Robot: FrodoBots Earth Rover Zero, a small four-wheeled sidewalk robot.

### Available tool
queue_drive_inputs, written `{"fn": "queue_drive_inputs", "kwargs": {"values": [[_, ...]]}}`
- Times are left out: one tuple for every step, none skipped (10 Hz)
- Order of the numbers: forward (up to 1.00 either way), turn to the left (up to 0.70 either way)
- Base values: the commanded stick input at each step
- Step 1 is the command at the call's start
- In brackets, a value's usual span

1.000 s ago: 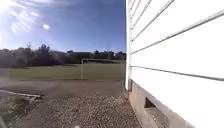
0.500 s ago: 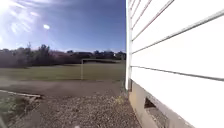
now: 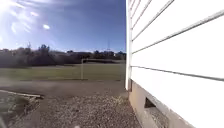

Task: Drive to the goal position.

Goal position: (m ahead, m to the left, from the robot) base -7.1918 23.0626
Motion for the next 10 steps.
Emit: {"fn": "queue_drive_inputs", "kwargs": {"values": [[0.05,0.00],[0.04,0.00],[0.04,0.00],[0.05,0.00],[0.05,0.00],[0.05,0.00],[0.05,0.00],[0.05,0.00],[0.05,0.00],[0.05,0.00]]}}
